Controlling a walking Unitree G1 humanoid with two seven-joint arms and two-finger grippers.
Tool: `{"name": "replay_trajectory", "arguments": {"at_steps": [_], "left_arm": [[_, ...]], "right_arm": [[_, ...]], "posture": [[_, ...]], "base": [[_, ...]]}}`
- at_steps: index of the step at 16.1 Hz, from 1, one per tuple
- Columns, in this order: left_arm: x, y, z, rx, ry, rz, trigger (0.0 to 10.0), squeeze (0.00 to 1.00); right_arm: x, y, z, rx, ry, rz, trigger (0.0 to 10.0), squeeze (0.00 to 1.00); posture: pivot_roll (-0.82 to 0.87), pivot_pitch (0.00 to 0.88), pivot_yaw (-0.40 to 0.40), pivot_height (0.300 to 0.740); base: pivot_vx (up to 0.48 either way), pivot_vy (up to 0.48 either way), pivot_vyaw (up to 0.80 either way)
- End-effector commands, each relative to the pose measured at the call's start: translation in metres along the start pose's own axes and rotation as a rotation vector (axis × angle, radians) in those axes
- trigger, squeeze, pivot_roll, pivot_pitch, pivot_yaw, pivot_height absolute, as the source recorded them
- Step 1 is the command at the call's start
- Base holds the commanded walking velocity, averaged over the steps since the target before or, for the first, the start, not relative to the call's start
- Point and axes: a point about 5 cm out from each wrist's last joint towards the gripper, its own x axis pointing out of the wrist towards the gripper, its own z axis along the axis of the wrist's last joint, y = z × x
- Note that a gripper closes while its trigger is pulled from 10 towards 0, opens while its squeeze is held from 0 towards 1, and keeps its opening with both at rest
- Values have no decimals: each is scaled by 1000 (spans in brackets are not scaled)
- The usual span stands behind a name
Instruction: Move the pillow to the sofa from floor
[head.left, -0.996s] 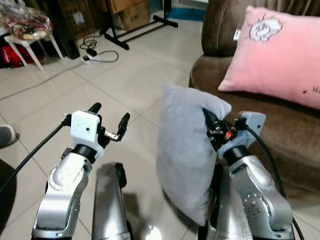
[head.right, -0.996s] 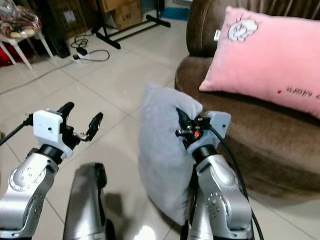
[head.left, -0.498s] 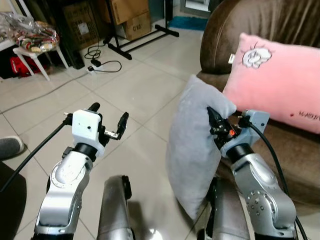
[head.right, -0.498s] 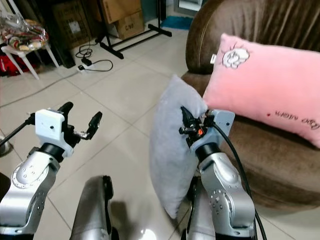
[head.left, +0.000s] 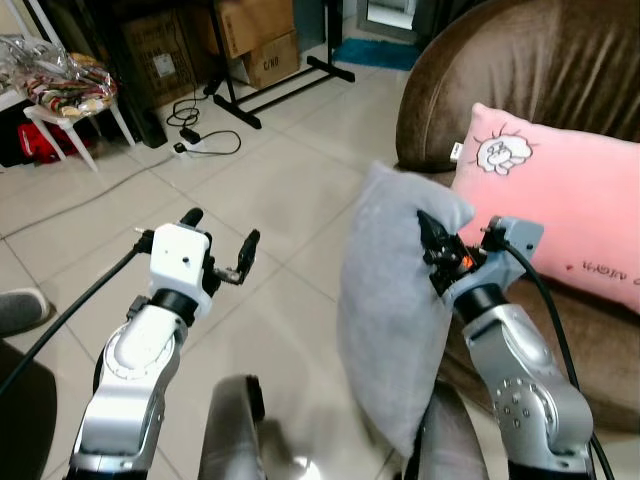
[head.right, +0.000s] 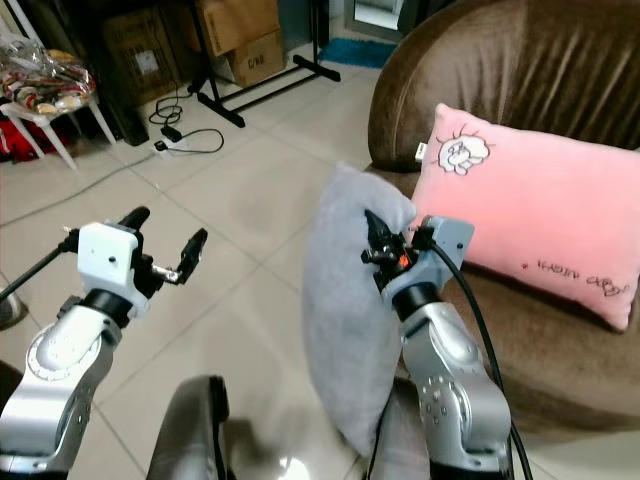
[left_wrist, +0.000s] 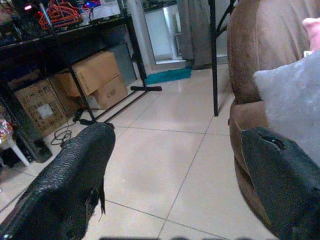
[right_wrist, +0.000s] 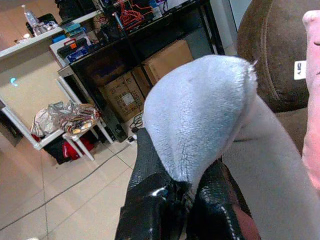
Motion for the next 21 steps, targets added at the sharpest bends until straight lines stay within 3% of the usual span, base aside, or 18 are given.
{"name": "replay_trajectory", "arguments": {"at_steps": [1,18,21], "left_arm": [[-2,2,-3,16,18,2,10000,227],[-5,3,-6,38,31,-16,10000,224],[-5,4,-7,42,32,-19,10000,227]], "right_arm": [[0,3,7,6,-36,11,10000,0],[-9,-6,-3,67,-32,-76,10000,0],[-10,-6,-6,71,-29,-83,10000,0]], "posture": [[-82,6,58,595],[-75,18,78,733],[-77,12,84,740]], "base": [[0,0,0],[0,0,0],[0,0,0]]}}
